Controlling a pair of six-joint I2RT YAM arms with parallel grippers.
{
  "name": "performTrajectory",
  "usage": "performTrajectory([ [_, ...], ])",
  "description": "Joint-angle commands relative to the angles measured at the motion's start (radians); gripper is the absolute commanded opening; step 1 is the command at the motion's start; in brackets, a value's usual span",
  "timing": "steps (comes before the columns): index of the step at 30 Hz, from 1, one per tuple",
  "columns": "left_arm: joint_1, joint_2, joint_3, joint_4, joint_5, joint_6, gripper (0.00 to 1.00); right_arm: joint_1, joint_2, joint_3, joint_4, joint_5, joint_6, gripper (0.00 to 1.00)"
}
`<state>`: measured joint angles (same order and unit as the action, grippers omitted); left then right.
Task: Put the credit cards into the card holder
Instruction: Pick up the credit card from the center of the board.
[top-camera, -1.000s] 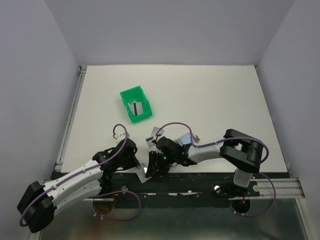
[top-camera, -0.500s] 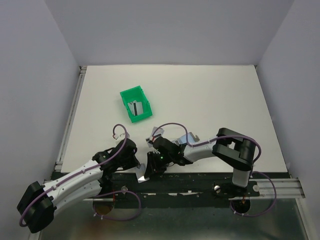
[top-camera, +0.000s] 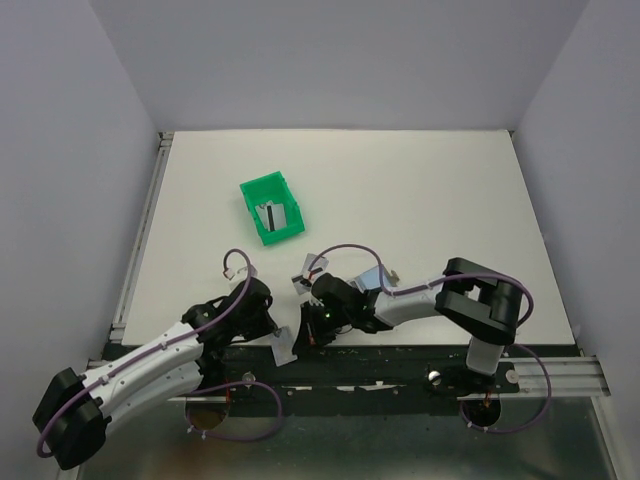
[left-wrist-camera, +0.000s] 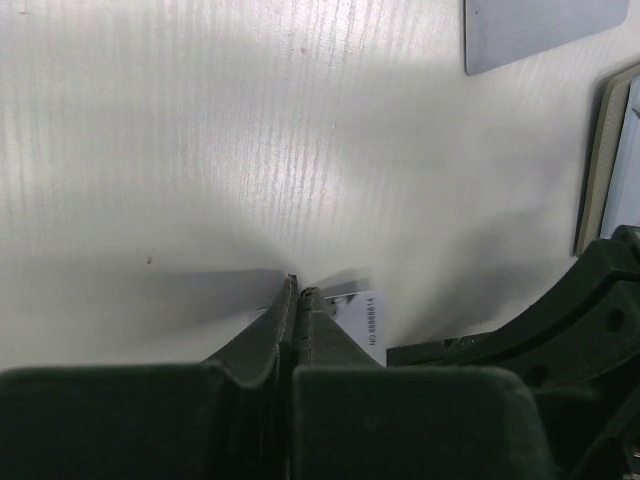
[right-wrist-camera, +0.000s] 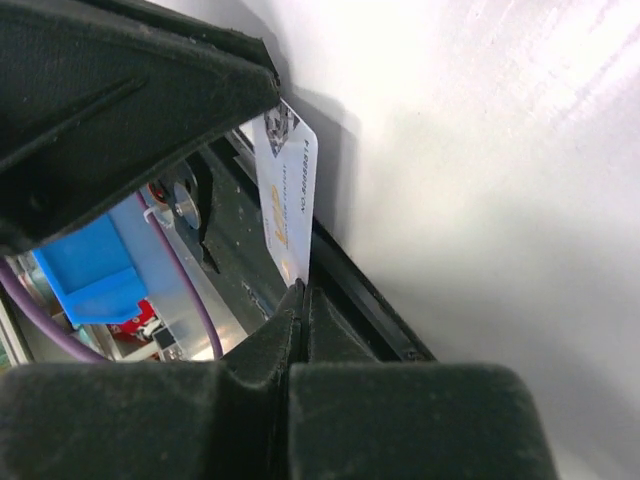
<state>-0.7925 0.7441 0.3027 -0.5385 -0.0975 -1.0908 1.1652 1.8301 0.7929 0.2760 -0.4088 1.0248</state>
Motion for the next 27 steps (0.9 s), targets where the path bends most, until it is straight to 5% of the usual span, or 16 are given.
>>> performTrajectory([
  [1,-0.004,-0.057,0.051,-0.127,-0.079,-0.004,0.02,0.001,-0.074,-0.056,0.055,0.082,0.004,0.00],
  [8,-0.001,-0.182,0.144,-0.198,-0.153,-0.024,0.40,-0.038,-0.199,-0.129,0.049,0.131,-0.005,0.00],
  [27,-0.001,-0.448,0.153,0.129,-0.002,0.017,0.54,-0.263,-0.531,-0.116,0.075,-0.166,-0.138,0.00],
])
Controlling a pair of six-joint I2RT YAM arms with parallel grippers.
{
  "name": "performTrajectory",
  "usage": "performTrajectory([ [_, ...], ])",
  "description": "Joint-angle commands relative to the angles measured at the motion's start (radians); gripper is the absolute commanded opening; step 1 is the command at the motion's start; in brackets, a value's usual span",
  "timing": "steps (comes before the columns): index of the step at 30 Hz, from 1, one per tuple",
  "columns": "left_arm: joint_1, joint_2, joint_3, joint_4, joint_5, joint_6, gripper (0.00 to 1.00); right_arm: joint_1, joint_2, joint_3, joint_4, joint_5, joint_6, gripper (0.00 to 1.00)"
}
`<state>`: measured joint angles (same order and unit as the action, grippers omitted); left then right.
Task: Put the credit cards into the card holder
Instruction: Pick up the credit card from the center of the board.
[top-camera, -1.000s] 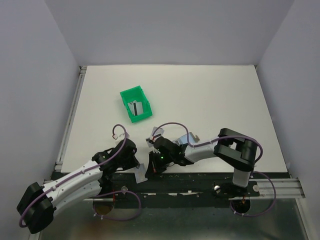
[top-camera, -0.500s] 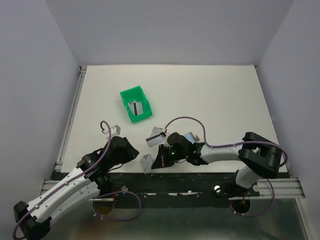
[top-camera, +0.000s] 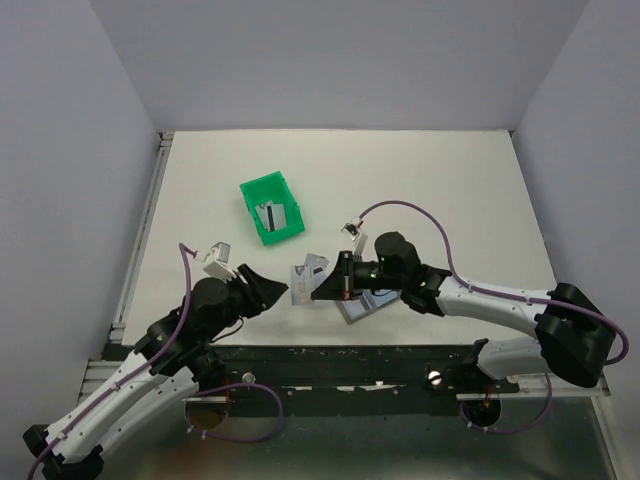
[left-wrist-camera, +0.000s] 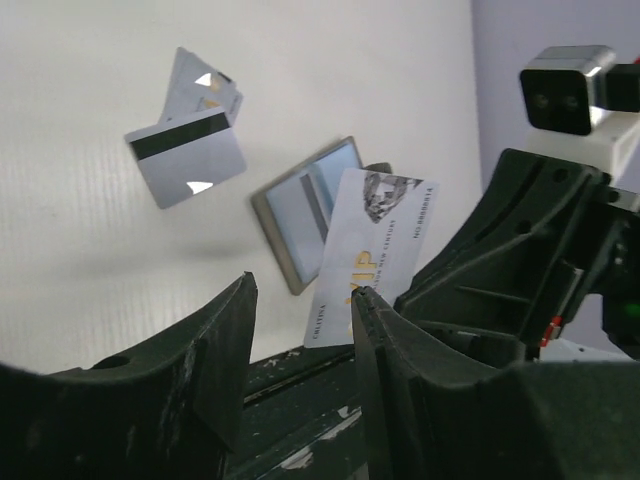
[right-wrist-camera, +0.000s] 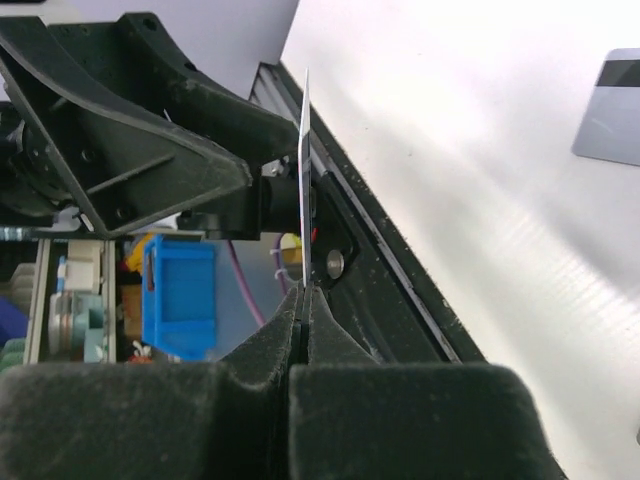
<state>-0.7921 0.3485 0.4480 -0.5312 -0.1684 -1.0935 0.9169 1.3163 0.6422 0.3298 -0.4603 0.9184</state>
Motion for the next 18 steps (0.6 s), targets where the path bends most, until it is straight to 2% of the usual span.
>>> performTrajectory([
  [1,0.001,-0.069,0.005,0.135,0.072,0.020,0.54,-0.015,-0.020,0.034,0.031,-0.124,-0.029,0.00],
  [10,-0.001,-0.063,-0.046,0.250,0.156,0.015,0.57,-0.023,-0.023,0.002,0.208,-0.241,0.043,0.00],
  [15,-0.001,-0.065,-0.035,0.252,0.156,0.027,0.56,-0.021,-0.008,-0.010,0.294,-0.273,0.086,0.00],
  [17,-0.001,-0.069,-0.031,0.252,0.153,0.032,0.49,-0.021,0.004,-0.007,0.304,-0.281,0.092,0.00],
  [18,0.001,-0.069,-0.031,0.258,0.158,0.034,0.39,-0.023,0.011,-0.006,0.308,-0.284,0.097,0.00],
])
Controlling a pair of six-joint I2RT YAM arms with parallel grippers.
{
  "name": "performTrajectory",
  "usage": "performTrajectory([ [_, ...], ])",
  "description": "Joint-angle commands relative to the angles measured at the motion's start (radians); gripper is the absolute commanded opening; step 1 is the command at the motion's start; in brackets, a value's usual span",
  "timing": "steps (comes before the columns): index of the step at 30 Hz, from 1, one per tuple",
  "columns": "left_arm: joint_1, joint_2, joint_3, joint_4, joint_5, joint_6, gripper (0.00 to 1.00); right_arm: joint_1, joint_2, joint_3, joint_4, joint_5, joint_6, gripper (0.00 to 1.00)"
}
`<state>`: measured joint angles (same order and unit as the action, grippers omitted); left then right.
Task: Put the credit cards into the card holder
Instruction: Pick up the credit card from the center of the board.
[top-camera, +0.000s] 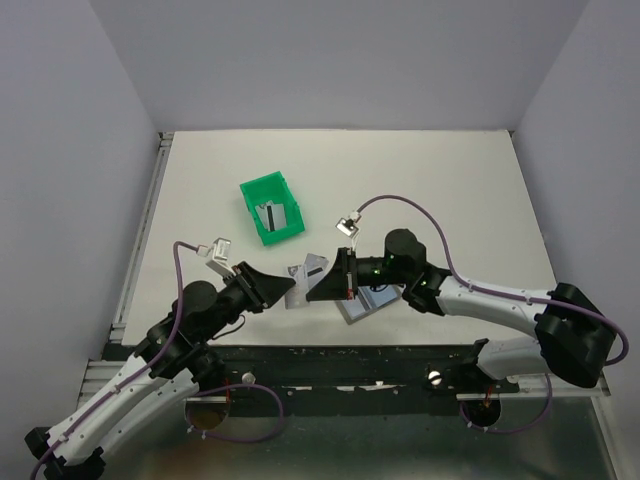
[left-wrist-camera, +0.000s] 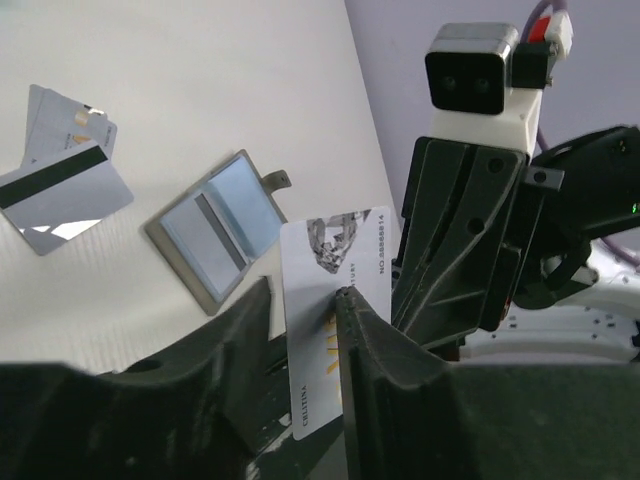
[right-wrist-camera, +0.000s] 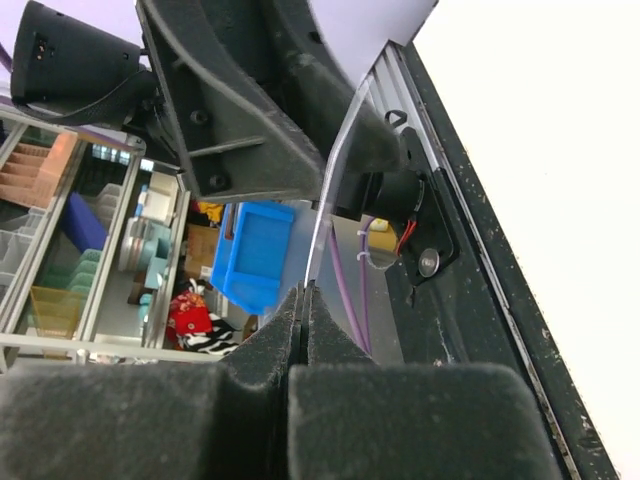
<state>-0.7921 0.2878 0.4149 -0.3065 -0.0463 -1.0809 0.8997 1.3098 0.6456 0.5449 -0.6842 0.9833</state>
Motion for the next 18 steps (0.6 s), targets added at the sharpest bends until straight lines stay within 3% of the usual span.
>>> performTrajectory([
  [1,0.001,-0.007,0.002,0.043,0.037,0.021,0.31,-0.005,0.022,-0.008,0.096,-0.063,0.032,0.00],
  [4,0.001,-0.010,-0.001,0.066,0.045,0.013,0.15,-0.005,0.028,-0.009,0.093,-0.055,0.034,0.00],
  [9,-0.001,-0.012,-0.011,0.099,0.086,0.001,0.00,-0.007,0.019,-0.014,0.076,-0.037,0.023,0.02],
  [11,-0.001,-0.013,-0.011,0.102,0.086,-0.001,0.00,-0.007,0.009,-0.015,0.061,-0.026,0.009,0.13],
  [14,-0.001,-0.029,-0.016,0.104,0.083,-0.011,0.00,-0.007,-0.017,-0.020,0.030,0.005,-0.014,0.36],
  [18,0.001,-0.042,-0.034,0.124,0.077,-0.034,0.00,-0.007,-0.034,-0.020,0.033,0.037,-0.029,0.45],
])
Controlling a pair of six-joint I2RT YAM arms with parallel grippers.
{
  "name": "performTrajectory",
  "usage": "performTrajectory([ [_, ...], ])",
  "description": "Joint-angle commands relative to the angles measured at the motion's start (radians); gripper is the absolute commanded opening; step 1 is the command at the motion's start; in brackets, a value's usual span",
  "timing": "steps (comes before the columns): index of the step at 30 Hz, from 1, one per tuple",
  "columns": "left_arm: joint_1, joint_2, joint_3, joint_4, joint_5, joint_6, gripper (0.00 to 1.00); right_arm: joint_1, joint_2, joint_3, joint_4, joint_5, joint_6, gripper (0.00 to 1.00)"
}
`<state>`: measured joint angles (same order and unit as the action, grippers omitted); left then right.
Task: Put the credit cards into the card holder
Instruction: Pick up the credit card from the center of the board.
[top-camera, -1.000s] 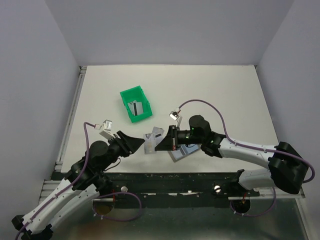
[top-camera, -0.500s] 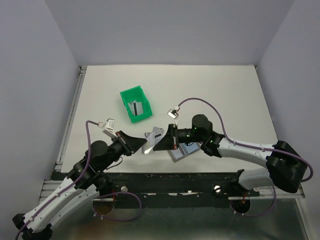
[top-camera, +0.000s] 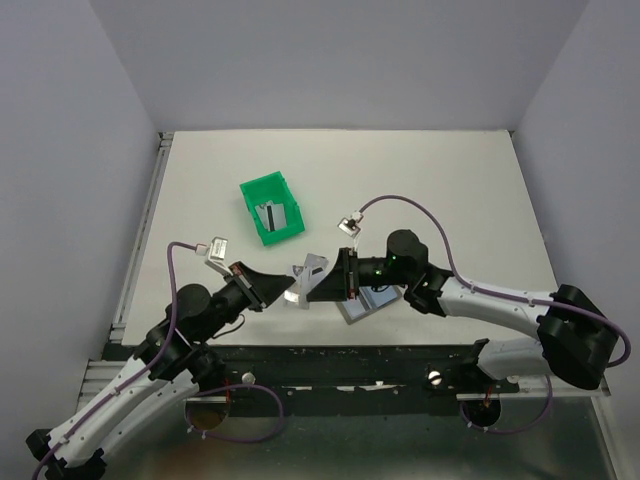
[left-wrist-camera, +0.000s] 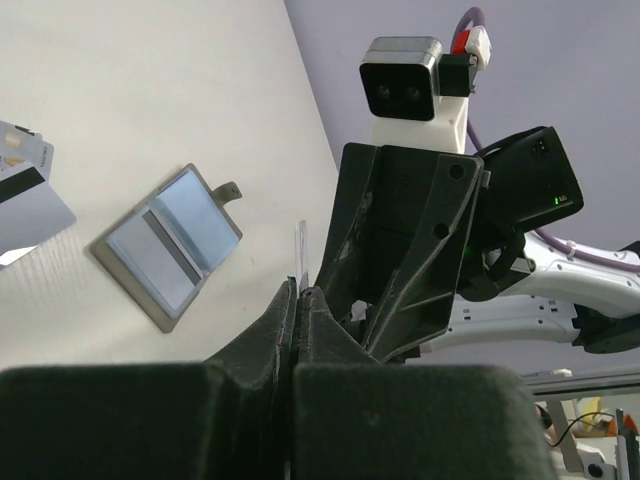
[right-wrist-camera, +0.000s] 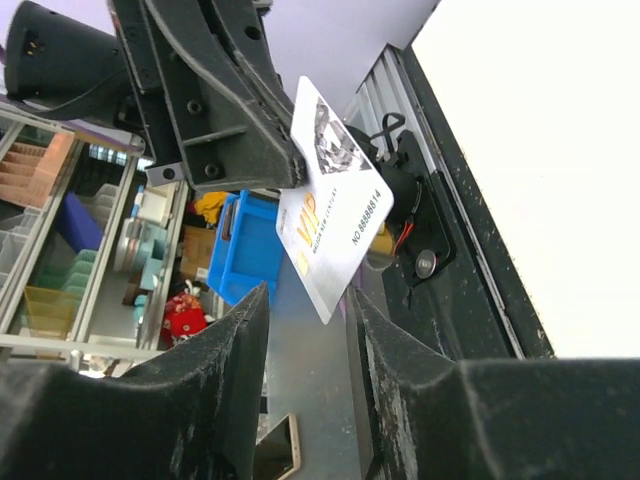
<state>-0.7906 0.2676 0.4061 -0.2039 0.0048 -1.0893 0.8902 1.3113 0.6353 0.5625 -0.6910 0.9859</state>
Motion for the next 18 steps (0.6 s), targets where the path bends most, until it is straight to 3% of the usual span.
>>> performTrajectory([
  [1,-0.002,-0.027,-0.033,0.032,0.026,-0.032,0.00,0.004,-0.035,-0.011,0.026,0.050,-0.027,0.45],
  [7,-0.001,-0.050,-0.078,0.116,0.005,-0.078,0.00,0.003,0.015,0.004,0.097,0.114,0.046,0.46],
  [13,-0.001,-0.103,-0.127,0.190,-0.057,-0.110,0.00,0.003,0.088,-0.039,0.339,0.194,0.180,0.45],
  [18,-0.002,-0.137,-0.132,0.175,-0.115,-0.112,0.00,0.003,0.111,-0.025,0.375,0.191,0.206,0.38],
])
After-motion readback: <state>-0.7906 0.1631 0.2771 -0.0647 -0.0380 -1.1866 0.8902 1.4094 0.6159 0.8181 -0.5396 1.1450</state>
